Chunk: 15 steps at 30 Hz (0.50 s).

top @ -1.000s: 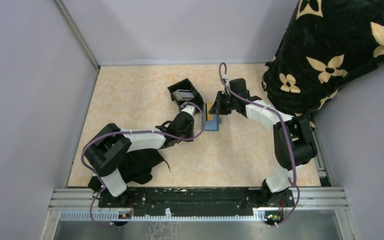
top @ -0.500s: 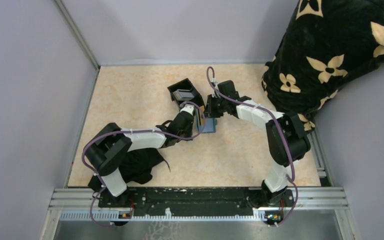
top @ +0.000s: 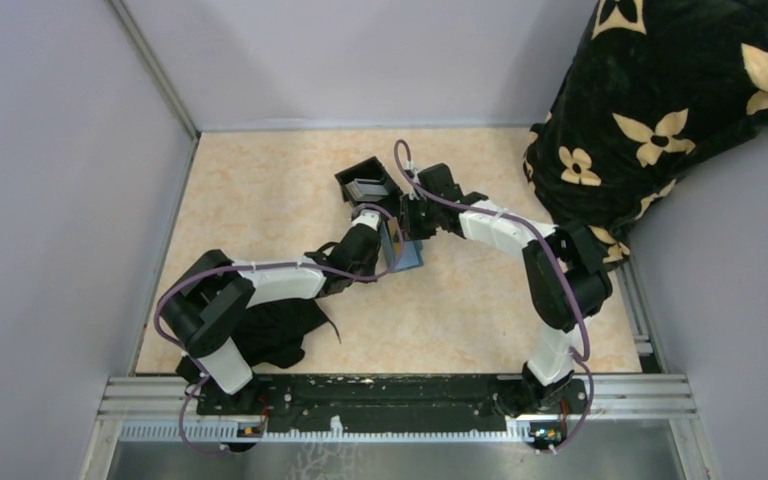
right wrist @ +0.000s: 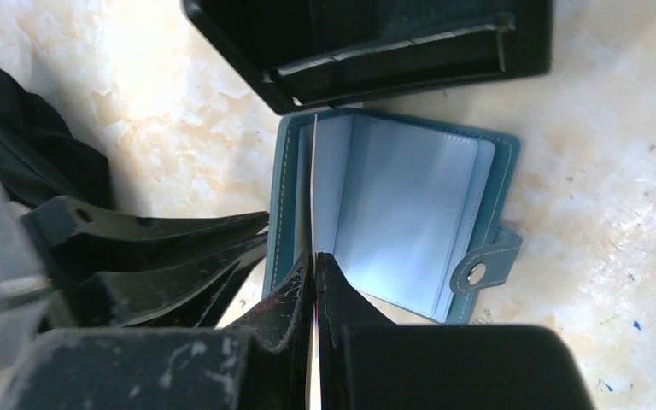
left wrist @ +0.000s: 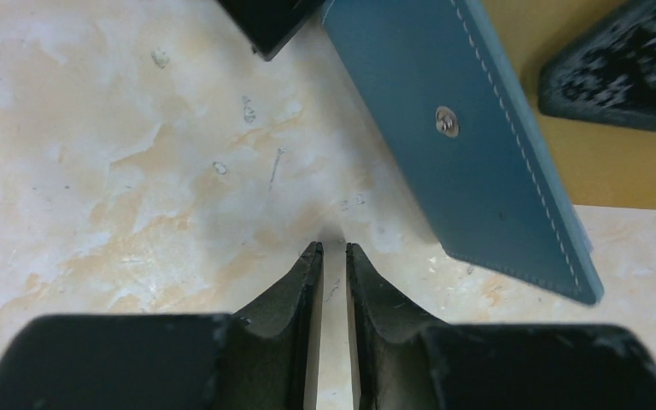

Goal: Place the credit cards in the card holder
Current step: Open the card holder at the center of the board.

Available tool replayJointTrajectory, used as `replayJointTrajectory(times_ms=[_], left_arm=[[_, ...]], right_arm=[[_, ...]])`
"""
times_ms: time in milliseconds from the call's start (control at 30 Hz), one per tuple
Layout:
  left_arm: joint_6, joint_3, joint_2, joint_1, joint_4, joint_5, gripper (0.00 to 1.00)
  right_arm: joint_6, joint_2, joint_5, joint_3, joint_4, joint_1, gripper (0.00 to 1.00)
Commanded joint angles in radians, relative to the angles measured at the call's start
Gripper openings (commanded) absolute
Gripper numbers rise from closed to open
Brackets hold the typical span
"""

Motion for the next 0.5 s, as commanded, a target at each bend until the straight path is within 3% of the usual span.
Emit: replayJointTrajectory(times_ms=[0,467], left_arm=[[0.001,-0.018,-0.018,0.017,-0.011,-0.025,0.22],[-0.04,-0.076,-0.056,0.089,-0.014,-0.011,0.26]], right_arm=[[-0.021,-0.016,0.024,0.093,-0.001,0.037,0.0],[-0.024,0.014,0.03,0.121,-0.016,0.115,0.0]])
